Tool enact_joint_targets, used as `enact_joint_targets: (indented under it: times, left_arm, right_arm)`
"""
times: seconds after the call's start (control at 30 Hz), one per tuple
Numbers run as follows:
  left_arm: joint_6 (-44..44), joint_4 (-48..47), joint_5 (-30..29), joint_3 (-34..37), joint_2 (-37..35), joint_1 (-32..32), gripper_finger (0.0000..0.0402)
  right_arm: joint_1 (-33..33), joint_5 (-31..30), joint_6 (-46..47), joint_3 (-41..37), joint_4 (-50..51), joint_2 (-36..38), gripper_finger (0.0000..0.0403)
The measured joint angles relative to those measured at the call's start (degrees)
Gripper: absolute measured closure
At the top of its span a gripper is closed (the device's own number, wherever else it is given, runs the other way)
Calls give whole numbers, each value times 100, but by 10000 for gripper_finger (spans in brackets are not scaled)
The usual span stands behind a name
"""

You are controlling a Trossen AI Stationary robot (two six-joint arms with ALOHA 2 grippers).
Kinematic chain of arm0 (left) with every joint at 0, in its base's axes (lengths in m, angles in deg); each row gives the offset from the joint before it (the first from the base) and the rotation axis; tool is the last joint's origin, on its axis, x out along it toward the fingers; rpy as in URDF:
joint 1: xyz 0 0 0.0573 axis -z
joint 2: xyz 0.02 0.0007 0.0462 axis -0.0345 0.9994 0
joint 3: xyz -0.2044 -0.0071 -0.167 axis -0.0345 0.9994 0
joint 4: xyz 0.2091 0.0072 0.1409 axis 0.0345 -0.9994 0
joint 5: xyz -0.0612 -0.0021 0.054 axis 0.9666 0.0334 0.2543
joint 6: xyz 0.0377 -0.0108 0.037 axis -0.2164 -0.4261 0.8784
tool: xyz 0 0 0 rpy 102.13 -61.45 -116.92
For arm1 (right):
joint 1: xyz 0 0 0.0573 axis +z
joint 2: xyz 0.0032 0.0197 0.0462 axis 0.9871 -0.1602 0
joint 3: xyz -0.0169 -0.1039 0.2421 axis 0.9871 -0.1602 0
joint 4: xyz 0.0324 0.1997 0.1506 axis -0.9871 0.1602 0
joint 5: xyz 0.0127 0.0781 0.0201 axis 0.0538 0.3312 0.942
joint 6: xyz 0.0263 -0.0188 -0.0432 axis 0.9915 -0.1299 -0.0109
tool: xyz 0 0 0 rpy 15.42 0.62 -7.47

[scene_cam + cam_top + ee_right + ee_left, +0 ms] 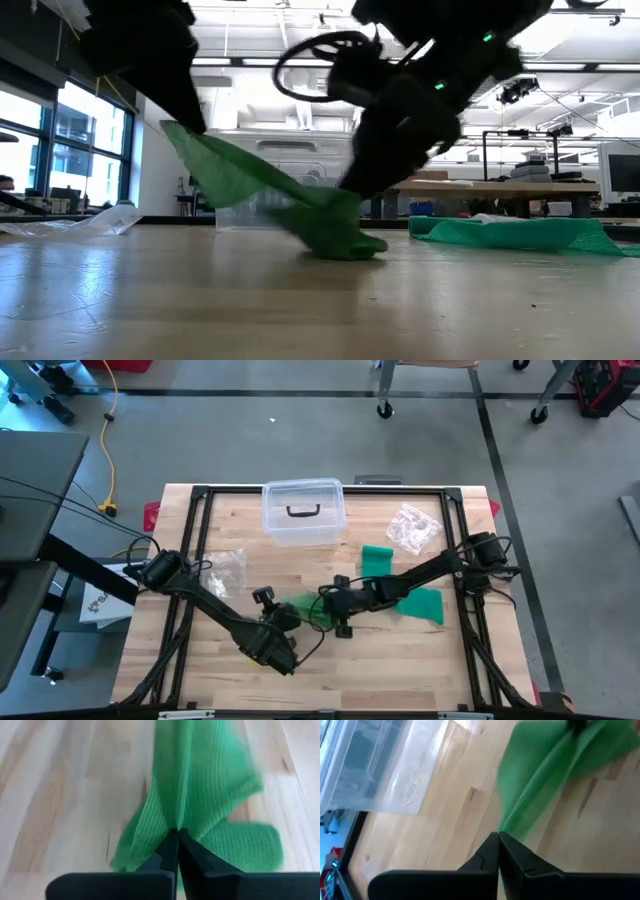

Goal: Roll bandage
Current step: Roll the green bandage

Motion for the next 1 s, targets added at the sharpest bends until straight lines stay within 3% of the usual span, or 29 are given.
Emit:
enact_joint_targets:
  times: [0.17,0.37,0.53,0.73,0.83,1.0]
  left_arm:
    - [-196,-373,5,22,0,10,401]
    - [-151,-388,-2,15,0,-6,401]
    - [-155,-442,0,10,-16,20,401]
    - [-149,-631,-275,-203,-144,51,401]
    - [-83,-671,-509,-340,-312,28,401]
    - [169,-632,-848,-720,-515,-50,401]
  right_arm:
    - [280,-495,1277,-104,1938,582,402]
    - [743,-778,1380,-50,2271,1300,403]
    - [738,-926,603,-28,908,1247,402]
    - [454,-348,76,-39,-897,544,394]
    - [311,-44,80,-39,-1114,236,361]
    - [230,151,53,-39,-1204,-32,265]
